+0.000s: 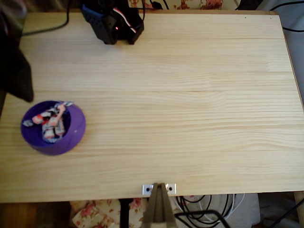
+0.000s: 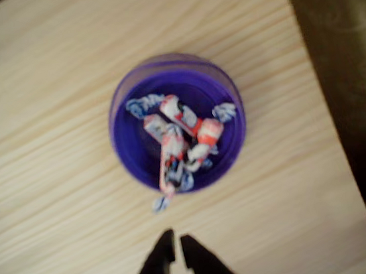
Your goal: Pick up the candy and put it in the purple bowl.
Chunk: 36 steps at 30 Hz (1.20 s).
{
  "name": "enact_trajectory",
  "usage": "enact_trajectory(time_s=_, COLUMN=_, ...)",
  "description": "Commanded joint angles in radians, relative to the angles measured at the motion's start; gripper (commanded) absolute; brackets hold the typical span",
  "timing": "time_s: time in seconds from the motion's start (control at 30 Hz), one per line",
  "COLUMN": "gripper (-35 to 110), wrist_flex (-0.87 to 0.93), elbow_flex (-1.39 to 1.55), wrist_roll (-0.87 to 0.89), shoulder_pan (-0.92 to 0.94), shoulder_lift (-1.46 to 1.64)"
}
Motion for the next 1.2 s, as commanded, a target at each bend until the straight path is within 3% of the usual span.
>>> enact_trajectory(time_s=0.0, gripper=-1, wrist_flex=0.031, elbow_flex=0.058, wrist_roll=0.023, shoulder_pan=-0.023, shoulder_lift=0.282)
enact_trajectory(time_s=0.33, gripper=-1, wrist_flex=-0.092, elbow_flex=0.526, wrist_roll=0.005, shoulder_pan=-0.17, shoulder_lift=0.787)
enact_trajectory(time_s=0.5, gripper=-1, wrist_flex=-0.08, elbow_flex=0.606, wrist_roll=0.012, shoulder_pan=-0.207, shoulder_lift=0.842)
enact_trajectory(time_s=0.8, gripper=-1, wrist_flex=-0.137, elbow_flex=0.908, wrist_roll=0.078, shoulder_pan=-0.239, shoulder_lift=1.267)
enact_trajectory(time_s=1.17, gripper=-1, wrist_flex=-0.124, elbow_flex=1.103, wrist_roll=0.078, shoulder_pan=-0.25, shoulder_lift=1.404)
